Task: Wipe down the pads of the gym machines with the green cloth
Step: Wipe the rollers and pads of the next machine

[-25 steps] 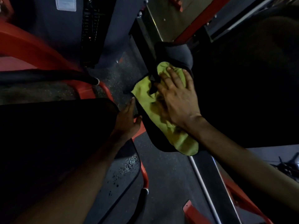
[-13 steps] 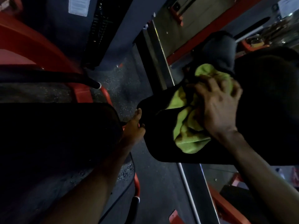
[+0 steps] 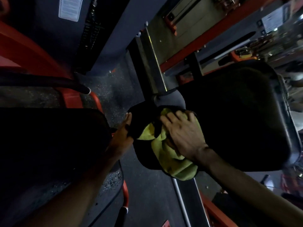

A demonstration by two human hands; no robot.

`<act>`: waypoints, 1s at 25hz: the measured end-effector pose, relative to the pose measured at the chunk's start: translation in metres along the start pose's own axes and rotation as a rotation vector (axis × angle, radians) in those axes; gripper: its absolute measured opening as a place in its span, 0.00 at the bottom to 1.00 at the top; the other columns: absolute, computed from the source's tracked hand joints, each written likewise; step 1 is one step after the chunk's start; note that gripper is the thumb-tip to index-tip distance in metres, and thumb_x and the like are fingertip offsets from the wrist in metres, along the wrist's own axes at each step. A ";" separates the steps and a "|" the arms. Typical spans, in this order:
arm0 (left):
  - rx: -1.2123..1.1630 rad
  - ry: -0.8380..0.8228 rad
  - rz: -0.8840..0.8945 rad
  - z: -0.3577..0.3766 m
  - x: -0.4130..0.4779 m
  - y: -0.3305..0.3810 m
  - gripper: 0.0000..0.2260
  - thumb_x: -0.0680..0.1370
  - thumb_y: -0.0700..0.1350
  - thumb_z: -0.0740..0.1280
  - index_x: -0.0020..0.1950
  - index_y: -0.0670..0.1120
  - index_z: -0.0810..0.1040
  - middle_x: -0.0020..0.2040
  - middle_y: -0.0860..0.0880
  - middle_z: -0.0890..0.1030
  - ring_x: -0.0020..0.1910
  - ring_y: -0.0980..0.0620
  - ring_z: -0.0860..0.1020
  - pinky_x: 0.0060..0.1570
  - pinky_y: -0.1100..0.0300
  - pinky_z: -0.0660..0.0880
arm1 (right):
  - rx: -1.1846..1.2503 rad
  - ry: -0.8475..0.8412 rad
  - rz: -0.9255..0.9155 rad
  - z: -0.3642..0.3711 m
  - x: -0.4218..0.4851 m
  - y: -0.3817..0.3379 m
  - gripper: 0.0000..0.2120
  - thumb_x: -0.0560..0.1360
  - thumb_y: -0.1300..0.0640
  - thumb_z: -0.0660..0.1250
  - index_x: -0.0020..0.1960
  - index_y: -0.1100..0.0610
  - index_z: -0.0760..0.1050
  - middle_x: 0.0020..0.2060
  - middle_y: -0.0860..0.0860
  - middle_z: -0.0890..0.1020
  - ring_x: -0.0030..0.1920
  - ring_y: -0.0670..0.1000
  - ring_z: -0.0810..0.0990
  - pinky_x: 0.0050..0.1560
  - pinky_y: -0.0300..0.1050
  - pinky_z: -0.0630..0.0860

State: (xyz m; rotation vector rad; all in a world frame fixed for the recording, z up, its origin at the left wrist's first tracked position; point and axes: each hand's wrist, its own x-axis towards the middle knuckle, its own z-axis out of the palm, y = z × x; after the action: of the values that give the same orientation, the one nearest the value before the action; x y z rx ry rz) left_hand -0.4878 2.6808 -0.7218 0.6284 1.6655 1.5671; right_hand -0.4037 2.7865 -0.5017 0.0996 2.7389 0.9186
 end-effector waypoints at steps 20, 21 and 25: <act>-0.131 0.043 -0.018 -0.024 0.020 -0.002 0.25 0.80 0.37 0.58 0.70 0.62 0.75 0.70 0.52 0.76 0.70 0.56 0.73 0.71 0.61 0.68 | 0.120 0.100 0.239 -0.023 -0.026 0.024 0.24 0.75 0.49 0.66 0.69 0.55 0.70 0.57 0.56 0.76 0.57 0.60 0.76 0.63 0.55 0.62; -0.084 0.051 0.037 -0.020 0.021 0.002 0.21 0.82 0.41 0.59 0.73 0.56 0.73 0.73 0.51 0.74 0.72 0.56 0.70 0.73 0.60 0.66 | 0.127 0.093 0.257 -0.030 -0.036 0.030 0.28 0.74 0.50 0.67 0.73 0.55 0.69 0.61 0.56 0.75 0.60 0.60 0.74 0.64 0.55 0.61; 0.059 0.021 0.188 0.006 0.014 0.021 0.24 0.82 0.51 0.58 0.79 0.52 0.65 0.79 0.50 0.64 0.78 0.55 0.60 0.76 0.60 0.58 | 0.165 0.165 0.419 -0.053 -0.033 0.056 0.34 0.73 0.46 0.65 0.77 0.56 0.68 0.77 0.60 0.64 0.74 0.62 0.63 0.71 0.59 0.58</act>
State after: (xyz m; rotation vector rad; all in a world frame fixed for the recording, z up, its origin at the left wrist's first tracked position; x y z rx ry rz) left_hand -0.4937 2.6980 -0.7039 0.8226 1.7148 1.6651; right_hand -0.3861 2.7951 -0.4202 0.6778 3.0044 0.8243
